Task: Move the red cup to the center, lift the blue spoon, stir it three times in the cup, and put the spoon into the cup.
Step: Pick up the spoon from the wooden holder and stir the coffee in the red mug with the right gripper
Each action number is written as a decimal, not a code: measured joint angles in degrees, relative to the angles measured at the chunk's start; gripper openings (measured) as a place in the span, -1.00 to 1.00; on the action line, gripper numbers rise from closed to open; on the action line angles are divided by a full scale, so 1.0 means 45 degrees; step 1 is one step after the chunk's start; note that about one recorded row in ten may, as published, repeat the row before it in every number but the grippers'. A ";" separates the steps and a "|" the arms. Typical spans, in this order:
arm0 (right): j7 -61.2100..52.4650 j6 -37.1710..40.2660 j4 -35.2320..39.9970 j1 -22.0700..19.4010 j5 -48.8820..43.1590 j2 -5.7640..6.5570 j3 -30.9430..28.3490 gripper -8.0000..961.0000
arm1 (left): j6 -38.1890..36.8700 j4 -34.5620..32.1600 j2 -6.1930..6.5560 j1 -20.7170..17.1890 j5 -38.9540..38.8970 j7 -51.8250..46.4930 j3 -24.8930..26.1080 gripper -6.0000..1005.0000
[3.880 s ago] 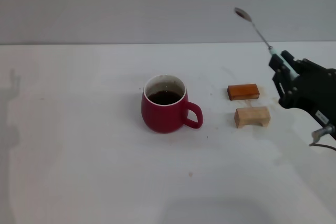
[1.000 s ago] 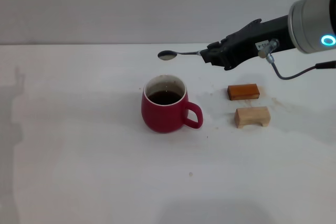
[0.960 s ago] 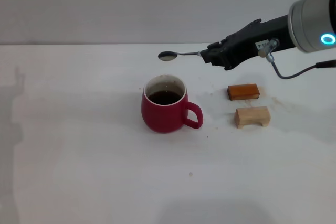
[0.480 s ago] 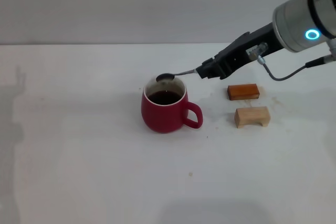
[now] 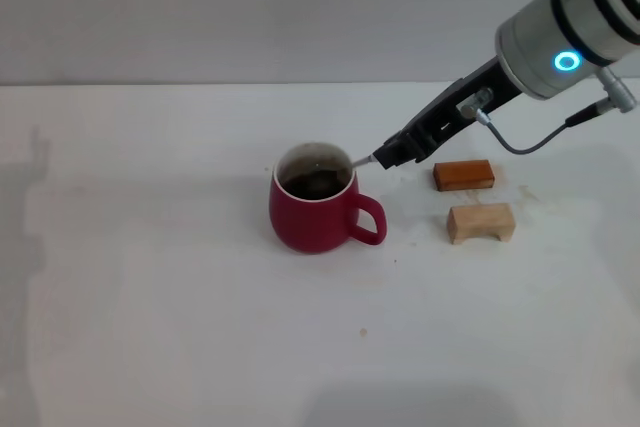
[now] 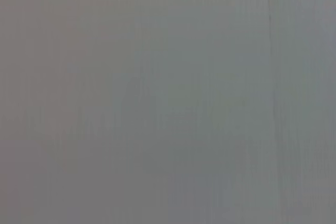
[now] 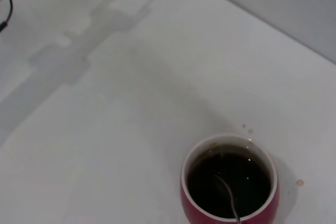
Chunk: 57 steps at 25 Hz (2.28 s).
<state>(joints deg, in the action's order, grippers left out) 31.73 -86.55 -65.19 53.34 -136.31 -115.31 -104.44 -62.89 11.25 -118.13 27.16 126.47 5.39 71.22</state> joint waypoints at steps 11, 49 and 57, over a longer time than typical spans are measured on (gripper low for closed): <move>0.0795 0.0610 0.2636 0.1682 -0.0168 0.0175 0.0037 -0.69 | -0.0002 0.0020 -0.0008 -0.0001 -0.0005 -0.0048 -0.0006 0.49; 0.1748 0.0693 0.4473 0.3819 -0.1852 -0.0569 0.0536 -0.69 | -0.0067 0.0139 -0.0058 -0.0072 0.0013 -0.0671 -0.0083 0.49; 0.1863 0.1656 0.4526 0.4010 -0.1850 -0.0665 0.0534 -0.69 | -0.0067 0.0284 -0.0058 -0.0066 0.0001 -0.0671 -0.0083 0.49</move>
<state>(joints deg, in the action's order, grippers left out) 40.11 -79.10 -44.82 71.38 -144.64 -118.30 -102.04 -63.19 12.53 -118.39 26.86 126.48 2.37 70.84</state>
